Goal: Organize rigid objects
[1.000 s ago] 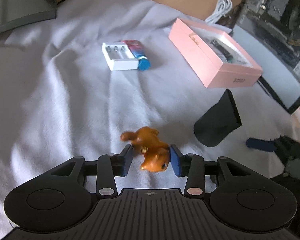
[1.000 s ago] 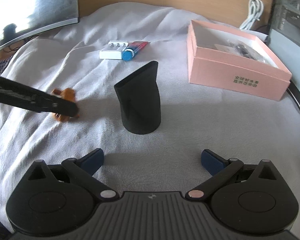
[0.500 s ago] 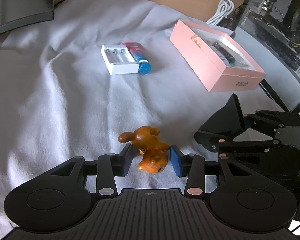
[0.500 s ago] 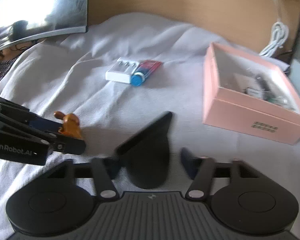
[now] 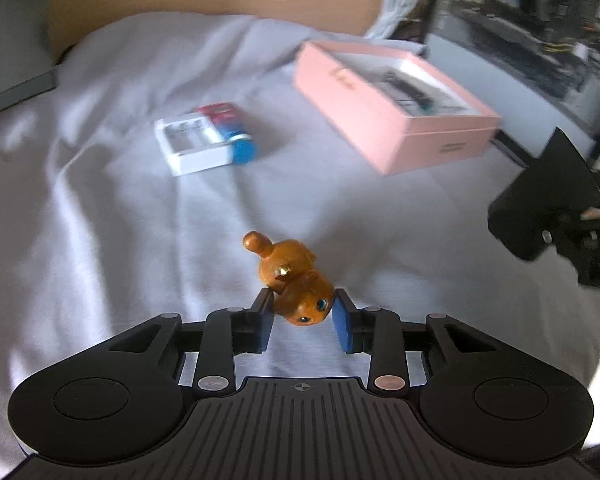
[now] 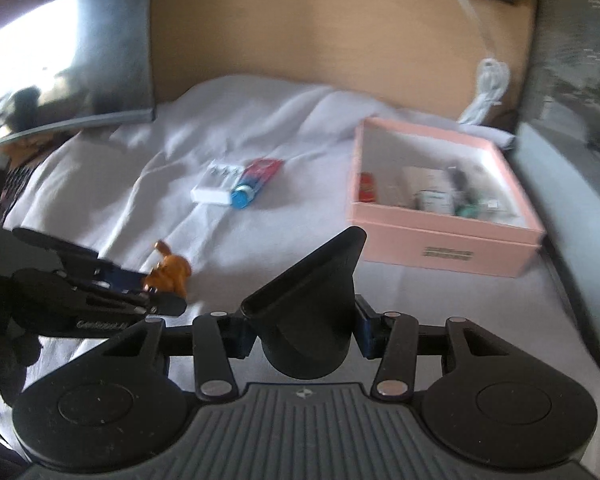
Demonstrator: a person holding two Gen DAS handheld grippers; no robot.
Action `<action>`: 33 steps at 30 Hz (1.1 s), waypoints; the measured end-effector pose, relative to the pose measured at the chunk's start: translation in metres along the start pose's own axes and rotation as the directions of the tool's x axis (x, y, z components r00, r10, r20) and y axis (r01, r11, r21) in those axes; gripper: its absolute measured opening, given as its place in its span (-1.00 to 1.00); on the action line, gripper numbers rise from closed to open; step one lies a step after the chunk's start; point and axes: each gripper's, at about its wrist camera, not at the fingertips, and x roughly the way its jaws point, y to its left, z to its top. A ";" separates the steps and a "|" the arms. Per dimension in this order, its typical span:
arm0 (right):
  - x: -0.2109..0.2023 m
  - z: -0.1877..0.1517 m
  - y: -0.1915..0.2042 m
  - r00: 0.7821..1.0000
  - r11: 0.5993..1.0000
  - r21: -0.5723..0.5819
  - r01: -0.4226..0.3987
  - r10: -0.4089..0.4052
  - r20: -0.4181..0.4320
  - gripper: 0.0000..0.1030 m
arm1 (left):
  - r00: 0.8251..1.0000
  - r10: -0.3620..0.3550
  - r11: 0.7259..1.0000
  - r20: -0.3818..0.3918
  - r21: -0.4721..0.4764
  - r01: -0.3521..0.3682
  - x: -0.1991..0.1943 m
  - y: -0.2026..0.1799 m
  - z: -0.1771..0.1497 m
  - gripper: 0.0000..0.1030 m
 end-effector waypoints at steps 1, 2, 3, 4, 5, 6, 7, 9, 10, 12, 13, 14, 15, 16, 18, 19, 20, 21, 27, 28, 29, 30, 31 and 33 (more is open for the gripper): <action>-0.004 0.000 -0.004 1.000 1.000 0.011 0.011 -0.012 0.005 -0.09 | 1.000 -0.015 1.000 -0.001 0.012 0.015 -0.001 -0.002 0.001 -0.31; -0.008 -0.001 -0.008 1.000 0.999 0.023 0.026 -0.026 0.010 -0.09 | 0.999 -0.034 0.999 -0.003 0.018 0.034 -0.003 -0.006 0.002 -0.31; -0.012 -0.002 -0.011 0.999 0.999 0.035 0.041 -0.041 0.013 -0.09 | 0.999 -0.054 0.998 -0.007 0.018 0.054 -0.005 -0.008 0.004 -0.31; -0.015 -0.004 -0.015 0.998 0.997 0.046 0.054 -0.054 0.014 -0.09 | 0.997 -0.077 0.997 -0.011 0.018 0.077 -0.006 -0.011 0.006 -0.31; -0.018 -0.006 -0.018 0.998 0.996 0.057 0.063 -0.064 0.015 -0.09 | 0.995 -0.103 0.994 -0.012 0.019 0.103 -0.008 -0.014 0.010 -0.31; -0.022 -0.008 -0.021 0.997 0.996 0.065 0.069 -0.070 0.015 -0.09 | 0.992 -0.124 0.992 -0.009 0.022 0.125 -0.009 -0.018 0.013 -0.31; -0.025 -0.010 -0.024 0.997 0.994 0.071 0.078 -0.079 0.016 -0.09 | 0.989 -0.148 0.989 -0.004 0.025 0.148 -0.011 -0.022 0.017 -0.31; -0.029 -0.013 -0.028 0.995 0.992 0.076 0.098 -0.100 0.016 -0.09 | 0.980 -0.197 0.980 0.016 0.029 0.197 -0.015 -0.030 0.031 -0.31; -0.031 -0.015 -0.030 0.994 0.991 0.079 0.106 -0.107 0.017 -0.09 | 0.975 -0.220 0.975 0.032 0.035 0.219 -0.016 -0.035 0.041 -0.31; -0.035 -0.016 -0.034 0.993 0.990 0.090 0.111 -0.113 0.021 -0.09 | 0.966 -0.250 0.968 0.068 0.053 0.246 -0.018 -0.042 0.063 -0.31; -0.037 -0.016 -0.036 0.993 0.989 0.097 0.112 -0.115 0.026 -0.09 | 0.962 -0.260 0.965 0.089 0.064 0.255 -0.018 -0.045 0.075 -0.31; -0.041 -0.016 -0.037 0.993 0.988 0.102 0.113 -0.117 0.034 -0.09 | 0.957 -0.268 0.963 0.108 0.073 0.261 -0.017 -0.048 0.088 -0.31; -0.043 -0.016 -0.039 0.992 0.988 0.106 0.116 -0.121 0.042 -0.09 | 0.954 -0.273 0.961 0.125 0.080 0.265 -0.014 -0.050 0.103 -0.31; -0.047 -0.015 -0.041 0.991 0.987 0.109 0.121 -0.127 0.052 -0.09 | 0.951 -0.277 0.960 0.138 0.088 0.267 -0.011 -0.052 0.117 -0.31; -0.052 -0.013 -0.046 0.988 0.985 0.114 0.129 -0.137 0.066 -0.09 | 0.945 -0.279 0.958 0.168 0.118 0.262 -0.003 -0.058 0.144 -0.31; -0.054 -0.012 -0.048 0.987 0.984 0.117 0.135 -0.144 0.072 -0.09 | 0.943 -0.279 0.957 0.179 0.131 0.258 0.002 -0.061 0.155 -0.31; -0.056 -0.011 -0.051 0.986 0.983 0.121 0.141 -0.151 0.075 -0.09 | 0.942 -0.279 0.957 0.184 0.138 0.257 0.009 -0.063 0.166 -0.31; -0.058 -0.011 -0.054 0.984 0.981 0.126 0.149 -0.159 0.076 -0.09 | 0.942 -0.283 0.956 0.181 0.137 0.260 0.019 -0.064 0.177 -0.31; -0.064 -0.014 -0.070 0.980 0.972 0.155 0.175 -0.186 0.065 -0.23 | 0.957 -0.250 0.968 0.144 0.054 0.245 0.074 -0.073 0.206 -0.31; -0.065 -0.015 -0.070 0.981 0.972 0.156 0.174 -0.185 0.059 -0.26 | 0.959 -0.249 0.969 0.134 0.040 0.246 0.084 -0.073 0.207 -0.32; -0.064 -0.016 -0.071 0.982 0.973 0.157 0.171 -0.182 0.053 -0.26 | 0.961 -0.247 0.969 0.123 0.032 0.245 0.091 -0.072 0.206 -0.31; -0.064 -0.016 -0.072 0.983 0.973 0.159 0.169 -0.179 0.050 -0.26 | 0.965 -0.239 0.971 0.109 0.035 0.237 0.098 -0.072 0.204 -0.31; -0.063 -0.016 -0.073 0.983 0.973 0.160 0.165 -0.175 0.047 -0.27 | 0.968 -0.230 0.973 0.096 0.045 0.227 0.102 -0.073 0.202 -0.31; -0.060 -0.016 -0.074 0.986 0.975 0.160 0.153 -0.162 0.042 -0.36 | 0.970 -0.226 0.974 0.092 0.055 0.222 0.103 -0.073 0.194 -0.31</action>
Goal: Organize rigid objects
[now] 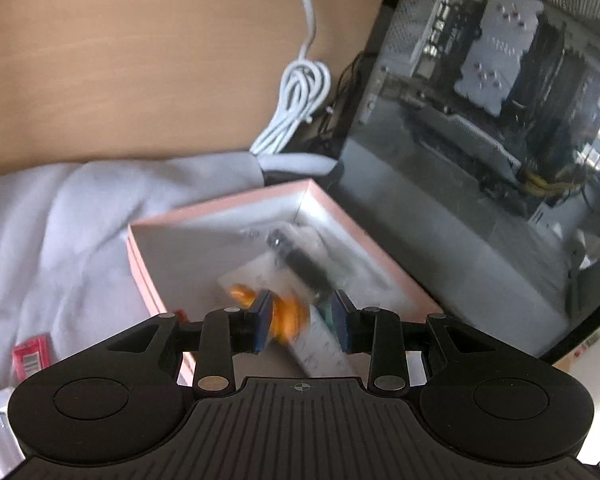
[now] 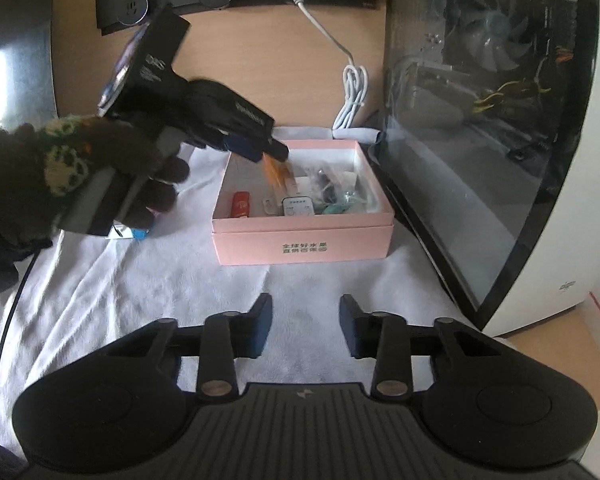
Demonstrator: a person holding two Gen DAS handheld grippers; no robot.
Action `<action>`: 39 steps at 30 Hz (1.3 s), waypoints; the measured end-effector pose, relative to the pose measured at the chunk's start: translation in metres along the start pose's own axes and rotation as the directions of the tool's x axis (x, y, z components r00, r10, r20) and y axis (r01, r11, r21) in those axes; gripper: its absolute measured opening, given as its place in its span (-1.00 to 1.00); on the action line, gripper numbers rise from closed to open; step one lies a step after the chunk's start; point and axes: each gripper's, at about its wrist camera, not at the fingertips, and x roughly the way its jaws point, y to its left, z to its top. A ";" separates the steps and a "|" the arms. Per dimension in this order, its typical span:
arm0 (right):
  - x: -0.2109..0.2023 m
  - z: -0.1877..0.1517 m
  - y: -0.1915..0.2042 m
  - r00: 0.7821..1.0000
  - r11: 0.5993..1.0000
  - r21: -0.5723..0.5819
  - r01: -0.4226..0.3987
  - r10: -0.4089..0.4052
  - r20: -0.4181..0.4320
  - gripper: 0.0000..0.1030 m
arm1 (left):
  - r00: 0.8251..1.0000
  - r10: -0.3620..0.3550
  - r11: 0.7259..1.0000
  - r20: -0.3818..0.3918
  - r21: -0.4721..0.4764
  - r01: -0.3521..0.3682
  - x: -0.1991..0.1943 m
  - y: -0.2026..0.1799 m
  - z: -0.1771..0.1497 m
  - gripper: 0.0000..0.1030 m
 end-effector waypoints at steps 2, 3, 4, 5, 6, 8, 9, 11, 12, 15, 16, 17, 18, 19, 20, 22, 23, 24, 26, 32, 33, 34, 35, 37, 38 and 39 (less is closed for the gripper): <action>0.006 -0.001 0.001 1.000 1.000 -0.005 -0.015 0.015 -0.010 -0.36 | 1.000 -0.014 1.000 0.012 -0.017 0.015 -0.008 0.002 -0.005 -0.31; 0.009 -0.002 0.002 1.000 1.000 -0.010 -0.016 0.016 -0.014 -0.36 | 1.000 -0.019 0.999 0.018 -0.026 0.019 -0.013 0.003 -0.009 -0.31; 0.014 -0.004 0.002 1.000 1.000 -0.018 -0.016 0.016 -0.021 -0.36 | 1.000 -0.016 0.999 0.025 -0.033 0.017 -0.021 0.003 -0.012 -0.31; 0.018 -0.006 0.003 1.000 1.000 -0.027 -0.015 0.015 -0.026 -0.36 | 0.999 -0.011 0.999 0.033 -0.041 0.012 -0.027 0.004 -0.016 -0.31; 0.022 -0.009 0.004 1.000 0.999 -0.037 -0.012 0.011 -0.028 -0.36 | 0.999 -0.004 0.998 0.038 -0.056 0.007 -0.035 0.006 -0.022 -0.31; 0.029 -0.016 0.005 0.999 0.998 -0.058 0.002 -0.004 -0.034 -0.36 | 0.999 0.001 0.996 0.039 -0.089 0.003 -0.047 0.008 -0.030 -0.31; 0.032 -0.020 0.004 0.999 0.998 -0.061 0.012 -0.014 -0.037 -0.36 | 0.999 -0.001 0.994 0.040 -0.107 0.005 -0.055 0.009 -0.037 -0.31; 0.034 -0.028 0.002 0.999 0.998 -0.053 0.024 -0.027 -0.043 -0.30 | 0.999 0.000 0.991 0.041 -0.132 0.006 -0.068 0.011 -0.051 -0.31; 0.035 -0.030 -0.001 0.999 0.999 -0.047 0.025 -0.027 -0.047 -0.18 | 0.999 0.004 0.990 0.040 -0.143 0.002 -0.075 0.012 -0.058 -0.31; 0.035 -0.039 -0.007 0.998 1.000 -0.016 0.026 -0.027 -0.055 0.17 | 1.000 0.014 0.987 0.023 -0.161 -0.010 -0.091 0.014 -0.079 -0.31; 0.034 -0.042 -0.009 0.998 1.000 -0.006 0.023 -0.023 -0.056 0.22 | 1.000 0.016 0.987 0.017 -0.161 -0.013 -0.095 0.015 -0.085 -0.31; 0.033 -0.043 -0.010 0.998 1.000 0.004 0.021 -0.021 -0.056 0.26 | 1.000 0.019 0.987 0.011 -0.160 -0.017 -0.099 0.014 -0.090 -0.31; 0.032 -0.046 -0.010 0.998 1.000 0.016 0.020 -0.019 -0.054 0.33 | 1.000 0.021 0.987 0.005 -0.160 -0.020 -0.103 0.014 -0.097 -0.31; 0.030 -0.049 -0.010 0.999 0.999 0.028 0.016 -0.015 -0.051 0.37 | 1.000 0.022 0.987 -0.002 -0.161 -0.022 -0.106 0.014 -0.102 -0.31; 0.028 -0.052 -0.010 0.999 0.999 0.038 0.013 -0.011 -0.046 0.44 | 1.000 0.021 0.987 -0.009 -0.161 -0.022 -0.109 0.014 -0.106 -0.31; 0.026 -0.055 -0.007 0.999 0.999 0.044 0.013 -0.012 -0.036 0.47 | 1.000 0.014 0.987 -0.021 -0.158 -0.017 -0.113 0.014 -0.114 -0.31; 0.026 -0.055 -0.005 0.999 0.999 0.037 0.015 -0.013 -0.031 0.47 | 0.999 0.013 0.989 -0.030 -0.150 -0.018 -0.116 0.013 -0.118 -0.31; 0.026 -0.055 -0.003 0.999 1.000 0.025 0.015 -0.014 -0.031 0.47 | 0.999 0.016 0.990 -0.039 -0.142 -0.021 -0.118 0.013 -0.121 -0.31; 0.021 -0.057 0.000 1.000 1.000 -0.023 0.015 -0.015 -0.024 0.47 | 0.999 0.019 0.991 -0.041 -0.128 -0.025 -0.126 0.012 -0.127 -0.31; -0.015 -0.061 -0.024 0.995 0.997 0.029 0.071 -0.072 0.061 0.47 | 0.999 0.037 0.986 -0.027 -0.161 -0.041 -0.146 0.027 -0.138 -0.31; -0.018 -0.060 -0.035 0.993 0.992 0.078 0.099 -0.104 0.058 0.47 | 0.999 0.041 0.984 -0.028 -0.171 -0.045 -0.147 0.030 -0.138 -0.31; -0.021 -0.061 -0.043 0.989 0.985 0.113 0.129 -0.136 0.053 0.47 | 0.999 0.045 0.983 -0.031 -0.179 -0.050 -0.146 0.033 -0.139 -0.31; -0.024 -0.062 -0.052 0.985 0.977 0.144 0.159 -0.167 0.044 0.47 | 0.998 0.046 0.982 -0.034 -0.184 -0.051 -0.146 0.034 -0.139 -0.31; -0.029 -0.066 -0.064 0.985 0.971 0.176 0.164 -0.170 0.018 0.48 | 0.999 0.037 0.982 -0.040 -0.186 -0.044 -0.143 0.034 -0.139 -0.31; -0.029 -0.068 -0.067 0.988 0.974 0.168 0.150 -0.152 -0.002 0.53 | 0.999 0.028 0.983 -0.042 -0.183 -0.035 -0.141 0.033 -0.139 -0.31; -0.028 -0.072 -0.065 0.990 0.980 0.142 0.141 -0.139 -0.028 0.54 | 0.999 0.016 0.984 -0.045 -0.177 -0.024 -0.139 0.030 -0.138 -0.31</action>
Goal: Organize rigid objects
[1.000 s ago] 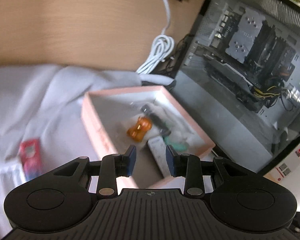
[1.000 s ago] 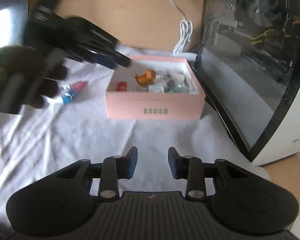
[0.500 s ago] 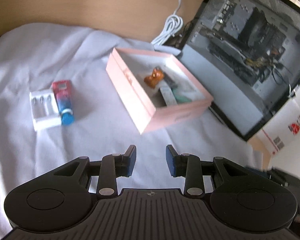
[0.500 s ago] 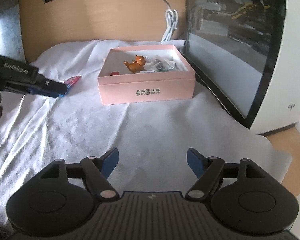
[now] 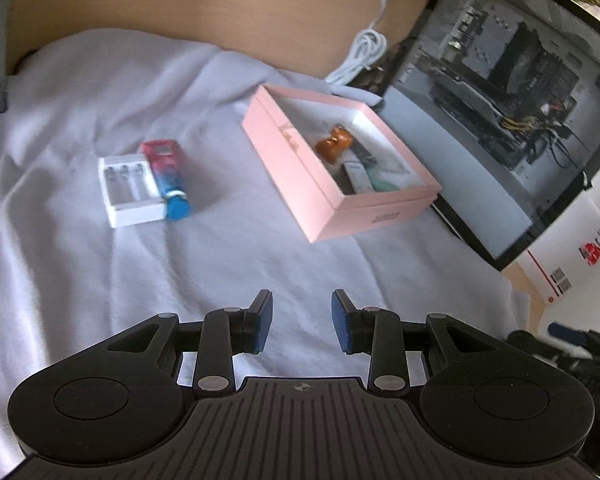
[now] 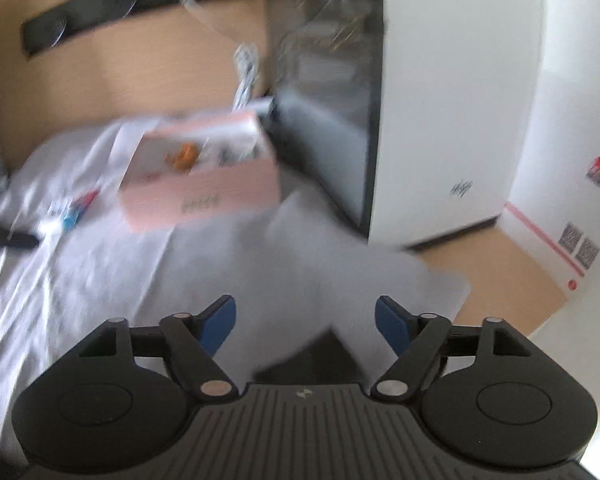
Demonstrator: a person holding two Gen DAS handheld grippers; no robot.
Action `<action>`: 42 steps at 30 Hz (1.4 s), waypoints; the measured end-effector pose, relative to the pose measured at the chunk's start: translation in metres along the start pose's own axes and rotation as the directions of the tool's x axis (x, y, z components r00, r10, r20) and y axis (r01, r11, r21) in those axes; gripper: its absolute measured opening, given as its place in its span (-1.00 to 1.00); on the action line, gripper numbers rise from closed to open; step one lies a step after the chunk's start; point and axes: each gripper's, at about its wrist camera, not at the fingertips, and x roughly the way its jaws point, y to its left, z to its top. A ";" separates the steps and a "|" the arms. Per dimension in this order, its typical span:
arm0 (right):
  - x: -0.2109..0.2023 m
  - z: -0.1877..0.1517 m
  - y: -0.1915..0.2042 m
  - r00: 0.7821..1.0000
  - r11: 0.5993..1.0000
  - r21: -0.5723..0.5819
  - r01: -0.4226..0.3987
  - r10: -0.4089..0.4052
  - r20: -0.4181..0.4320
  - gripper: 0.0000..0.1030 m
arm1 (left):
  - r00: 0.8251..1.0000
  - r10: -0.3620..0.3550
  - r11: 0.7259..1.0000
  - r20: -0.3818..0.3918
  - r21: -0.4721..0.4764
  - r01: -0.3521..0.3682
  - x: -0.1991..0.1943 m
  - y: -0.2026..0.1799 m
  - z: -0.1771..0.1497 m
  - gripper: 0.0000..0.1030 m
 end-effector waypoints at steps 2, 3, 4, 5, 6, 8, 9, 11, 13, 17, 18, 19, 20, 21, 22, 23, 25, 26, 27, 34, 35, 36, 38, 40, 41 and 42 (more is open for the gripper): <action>0.005 -0.010 0.006 0.999 0.998 -0.056 0.039 -0.041 -0.030 0.54 | 1.000 -0.024 1.000 -0.010 0.012 0.024 0.004 -0.005 -0.001 -0.31; 0.009 -0.016 0.008 0.996 0.995 -0.060 0.077 -0.079 -0.040 0.54 | 0.999 -0.036 0.999 -0.018 0.016 0.037 0.007 -0.007 -0.002 -0.31; 0.013 -0.020 0.008 0.993 0.994 -0.039 0.104 -0.106 -0.052 0.54 | 0.998 -0.044 0.999 -0.032 0.015 0.045 0.010 -0.010 -0.003 -0.31; 0.017 -0.021 0.006 0.990 0.992 0.009 0.128 -0.127 -0.065 0.54 | 0.997 -0.053 0.998 -0.050 0.015 0.053 0.014 -0.012 -0.004 -0.31; 0.021 -0.022 0.001 0.987 0.985 0.085 0.148 -0.142 -0.080 0.54 | 0.996 -0.059 0.998 -0.059 0.020 0.061 0.017 -0.014 -0.004 -0.31; 0.026 -0.022 -0.005 0.986 0.960 0.237 0.149 -0.128 -0.104 0.54 | 0.996 -0.071 0.997 -0.061 0.031 0.073 0.019 -0.019 -0.005 -0.31; 0.026 -0.023 -0.007 0.987 0.950 0.277 0.144 -0.119 -0.104 0.54 | 0.995 -0.076 0.996 -0.063 0.032 0.078 0.019 -0.020 -0.006 -0.31; 0.025 -0.024 -0.002 0.988 0.949 0.280 0.146 -0.125 -0.090 0.49 | 0.995 -0.081 0.996 -0.066 0.035 0.083 0.019 -0.023 -0.007 -0.31; 0.028 -0.025 0.003 0.988 0.956 0.255 0.144 -0.124 -0.090 0.40 | 0.994 -0.080 0.996 -0.069 0.038 0.083 0.019 -0.023 -0.008 -0.31; 0.045 -0.026 -0.001 0.983 0.944 0.291 0.155 -0.118 -0.139 0.26 | 0.995 -0.071 0.997 -0.070 0.028 0.073 0.018 -0.022 -0.010 -0.31; 0.046 -0.026 -0.001 0.983 0.942 0.298 0.154 -0.116 -0.144 0.24 | 0.995 -0.068 0.997 -0.073 0.026 0.070 0.018 -0.022 -0.011 -0.31; 0.049 -0.026 0.000 0.983 0.941 0.300 0.156 -0.117 -0.143 0.23 | 0.995 -0.065 0.997 -0.076 0.025 0.067 0.019 -0.021 -0.011 -0.31; 0.051 -0.025 0.001 0.983 0.943 0.293 0.157 -0.120 -0.141 0.22 | 0.995 -0.061 0.998 -0.079 0.025 0.063 0.019 -0.021 -0.012 -0.31; 0.052 -0.024 0.003 0.983 0.947 0.280 0.158 -0.122 -0.140 0.21 | 0.995 -0.058 0.998 -0.082 0.025 0.060 0.019 -0.021 -0.013 -0.31; 0.053 -0.023 0.006 0.982 0.953 0.259 0.158 -0.126 -0.138 0.21 | 0.995 -0.055 0.998 -0.085 0.025 0.057 0.019 -0.021 -0.014 -0.31; 0.054 -0.022 0.008 0.982 0.957 0.241 0.159 -0.128 -0.137 0.20 | 0.995 -0.052 0.998 -0.087 0.027 0.055 0.018 -0.021 -0.015 -0.31; 0.055 -0.020 0.013 0.983 0.969 0.198 0.150 -0.125 -0.134 0.19 | 0.995 -0.041 0.998 -0.093 0.039 0.045 0.018 -0.023 -0.018 -0.31; 0.056 -0.019 0.014 0.984 0.973 0.182 0.143 -0.120 -0.131 0.17 | 0.995 -0.033 0.998 -0.096 0.050 0.038 0.018 -0.024 -0.019 -0.31; 0.056 -0.016 0.015 0.986 0.977 0.167 0.134 -0.114 -0.124 0.14 | 0.995 -0.027 0.998 -0.098 0.058 0.033 0.018 -0.024 -0.019 -0.31; 0.051 0.002 0.034 0.997 0.995 0.090 0.035 -0.029 -0.065 0.04 | 0.994 -0.013 0.998 -0.106 0.053 0.019 0.015 -0.021 -0.025 -0.31; 0.052 0.005 0.037 0.998 0.996 0.083 0.021 -0.016 -0.062 0.00 | 0.994 -0.008 0.999 -0.105 0.047 0.013 0.014 -0.019 -0.026 -0.31; 0.052 0.008 0.040 0.998 0.997 0.076 0.004 0.001 -0.061 -0.01 | 0.995 -0.002 0.999 -0.104 0.043 0.007 0.012 -0.017 -0.027 -0.31; 0.053 0.016 0.045 0.998 0.997 0.065 -0.035 0.038 -0.048 -0.01 | 0.995 0.011 1.000 -0.098 0.030 -0.008 0.008 -0.013 -0.029 -0.31; 0.053 0.027 0.051 0.997 0.996 0.052 -0.072 0.074 -0.029 -0.01 | 0.996 0.027 1.000 -0.088 0.011 -0.027 0.003 -0.006 -0.031 -0.31; 0.052 0.033 0.053 0.996 0.995 0.045 -0.092 0.092 -0.015 -0.01 | 0.996 0.037 0.999 -0.083 -0.001 -0.037 0.001 -0.003 -0.032 -0.31; 0.052 0.040 0.056 0.994 0.993 0.035 -0.110 0.110 0.002 -0.01 | 0.996 0.048 0.999 -0.078 -0.013 -0.049 -0.002 0.001 -0.033 -0.31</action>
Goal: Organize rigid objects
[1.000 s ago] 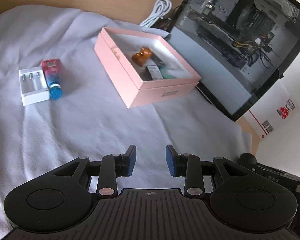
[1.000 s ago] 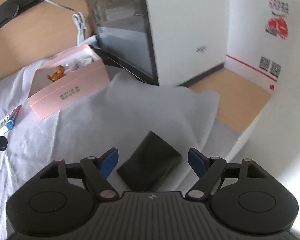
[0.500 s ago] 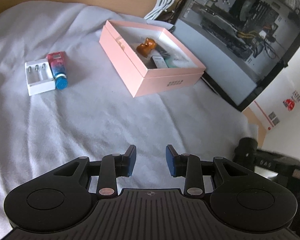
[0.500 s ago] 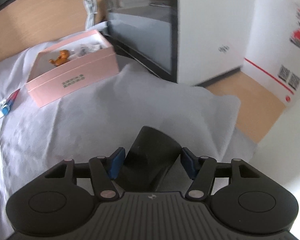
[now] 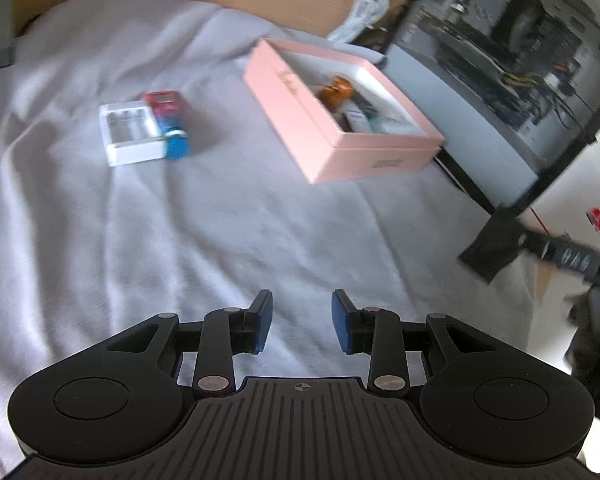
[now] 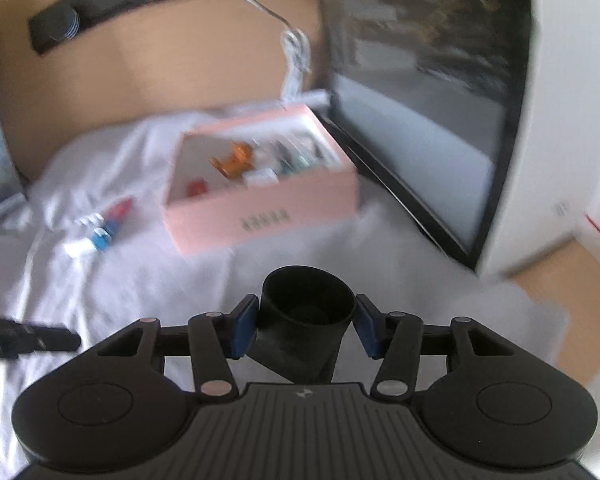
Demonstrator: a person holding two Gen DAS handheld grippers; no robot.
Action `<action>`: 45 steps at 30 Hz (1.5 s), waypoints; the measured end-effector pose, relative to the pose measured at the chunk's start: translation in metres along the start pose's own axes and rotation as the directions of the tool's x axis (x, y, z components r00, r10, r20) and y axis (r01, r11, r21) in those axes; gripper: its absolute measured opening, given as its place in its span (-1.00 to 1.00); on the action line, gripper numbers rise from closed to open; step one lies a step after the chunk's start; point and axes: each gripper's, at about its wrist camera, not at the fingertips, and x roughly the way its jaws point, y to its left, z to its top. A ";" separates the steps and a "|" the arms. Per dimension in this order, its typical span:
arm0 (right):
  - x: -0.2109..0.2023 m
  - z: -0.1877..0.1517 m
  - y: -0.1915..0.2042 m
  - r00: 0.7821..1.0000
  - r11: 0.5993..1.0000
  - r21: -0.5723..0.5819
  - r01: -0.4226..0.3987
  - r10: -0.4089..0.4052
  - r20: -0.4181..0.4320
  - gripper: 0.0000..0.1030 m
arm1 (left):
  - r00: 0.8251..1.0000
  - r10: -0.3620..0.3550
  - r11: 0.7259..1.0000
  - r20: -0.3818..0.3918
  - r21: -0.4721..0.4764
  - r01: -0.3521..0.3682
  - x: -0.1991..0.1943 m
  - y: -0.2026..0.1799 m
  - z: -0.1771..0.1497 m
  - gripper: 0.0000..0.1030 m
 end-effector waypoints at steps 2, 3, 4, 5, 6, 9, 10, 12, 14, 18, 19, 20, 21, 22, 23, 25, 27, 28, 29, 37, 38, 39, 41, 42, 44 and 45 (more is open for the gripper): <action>0.001 0.016 0.006 0.999 0.999 -0.021 -0.024 0.025 0.035 -0.01 | 1.000 0.018 1.000 0.010 -0.024 -0.018 -0.005 0.007 -0.003 -0.31; 0.003 0.027 0.008 0.998 0.999 -0.030 -0.035 0.036 0.054 -0.01 | 0.999 0.028 0.999 0.015 -0.036 -0.028 -0.008 0.010 -0.004 -0.31; 0.007 0.038 0.011 0.996 0.998 -0.041 -0.046 0.049 0.074 -0.01 | 0.999 0.041 0.998 0.020 -0.051 -0.040 -0.011 0.014 -0.006 -0.31; 0.012 0.050 0.014 0.994 0.997 -0.052 -0.055 0.060 0.095 -0.01 | 0.998 0.053 0.997 0.024 -0.063 -0.051 -0.014 0.017 -0.008 -0.31; 0.017 0.062 0.017 0.991 0.996 -0.065 -0.059 0.067 0.116 -0.01 | 0.997 0.067 0.995 0.029 -0.077 -0.065 -0.016 0.020 -0.009 -0.31; 0.036 0.098 0.028 0.977 0.990 -0.123 -0.068 0.091 0.192 0.00 | 0.993 0.112 0.987 0.040 -0.119 -0.107 -0.026 0.031 -0.014 -0.31; 0.043 0.109 0.031 0.973 0.989 -0.133 -0.066 0.093 0.212 0.00 | 0.991 0.130 0.983 0.043 -0.134 -0.124 -0.029 0.035 -0.015 -0.31; 0.060 0.130 0.037 0.968 0.989 -0.131 -0.074 0.103 0.227 0.05 | 0.986 0.161 0.976 0.045 -0.158 -0.152 -0.034 0.041 -0.017 -0.31; 0.076 0.144 0.040 0.969 0.990 -0.122 -0.072 0.099 0.228 0.21 | 0.981 0.189 0.967 0.044 -0.179 -0.179 -0.039 0.048 -0.020 -0.31; 0.086 0.144 0.051 0.965 0.987 -0.147 -0.071 0.105 0.239 0.47 | 0.971 0.237 0.948 0.034 -0.226 -0.224 -0.044 0.062 -0.024 -0.31; 0.087 0.140 0.056 0.966 0.984 -0.156 -0.084 0.119 0.230 0.49 | 0.969 0.245 0.943 0.032 -0.239 -0.231 -0.045 0.065 -0.024 -0.31; 0.089 0.135 0.062 0.967 0.980 -0.172 -0.097 0.134 0.219 0.50 | 0.967 0.251 0.940 0.031 -0.247 -0.236 -0.045 0.068 -0.023 -0.31; 0.091 0.128 0.069 0.968 0.975 -0.192 -0.107 0.147 0.206 0.50 | 0.965 0.259 0.936 0.031 -0.254 -0.243 -0.046 0.070 -0.022 -0.31; 0.093 0.121 0.077 0.969 0.969 -0.219 -0.117 0.160 0.190 0.50 | 0.963 0.268 0.933 0.033 -0.257 -0.251 -0.047 0.072 -0.022 -0.31; 0.095 0.114 0.087 0.969 0.961 -0.246 -0.130 0.176 0.173 0.50 | 0.960 0.277 0.931 0.035 -0.258 -0.258 -0.048 0.073 -0.020 -0.31; 0.099 0.101 0.106 0.967 0.940 -0.289 -0.180 0.224 0.124 0.50 | 0.956 0.289 0.928 0.045 -0.257 -0.268 -0.051 0.075 -0.018 -0.31; 0.107 0.089 0.126 0.959 0.915 -0.317 -0.251 0.280 0.048 0.28 | 0.953 0.297 0.927 0.056 -0.258 -0.274 -0.055 0.077 -0.016 -0.31; 0.112 0.084 0.136 0.953 0.903 -0.324 -0.283 0.303 0.009 0.15 | 0.953 0.298 0.926 0.059 -0.259 -0.273 -0.057 0.078 -0.016 -0.31; 0.117 0.080 0.147 0.947 0.891 -0.330 -0.311 0.320 -0.029 -0.03 | 0.953 0.297 0.926 0.061 -0.260 -0.272 -0.058 0.079 -0.017 -0.31; 0.167 0.077 0.208 0.936 0.888 -0.294 -0.353 0.335 -0.111 -0.16 | 0.962 0.273 0.926 0.033 -0.281 -0.253 -0.064 0.098 -0.030 -0.31; 0.177 0.080 0.212 0.941 0.899 -0.278 -0.339 0.320 -0.112 -0.16 | 0.961 0.273 0.925 0.031 -0.284 -0.254 -0.064 0.100 -0.030 -0.31; 0.186 0.083 0.216 0.945 0.908 -0.261 -0.326 0.306 -0.115 -0.17 | 0.960 0.278 0.923 0.031 -0.284 -0.258 -0.066 0.103 -0.030 -0.31; 0.204 0.089 0.221 0.948 0.922 -0.225 -0.314 0.290 -0.132 -0.17 | 0.958 0.285 0.920 0.038 -0.292 -0.262 -0.069 0.108 -0.030 -0.31; 0.210 0.092 0.222 0.947 0.926 -0.211 -0.314 0.289 -0.141 -0.17 | 0.956 0.289 0.918 0.040 -0.296 -0.265 -0.071 0.111 -0.029 -0.31; 0.223 0.093 0.224 0.938 0.924 -0.193 -0.329 0.297 -0.179 -0.17 | 0.955 0.294 0.915 0.041 -0.301 -0.269 -0.073 0.115 -0.030 -0.31; 0.227 0.093 0.227 0.934 0.923 -0.187 -0.336 0.301 -0.191 -0.17 | 0.955 0.295 0.913 0.038 -0.304 -0.270 -0.073 0.118 -0.030 -0.31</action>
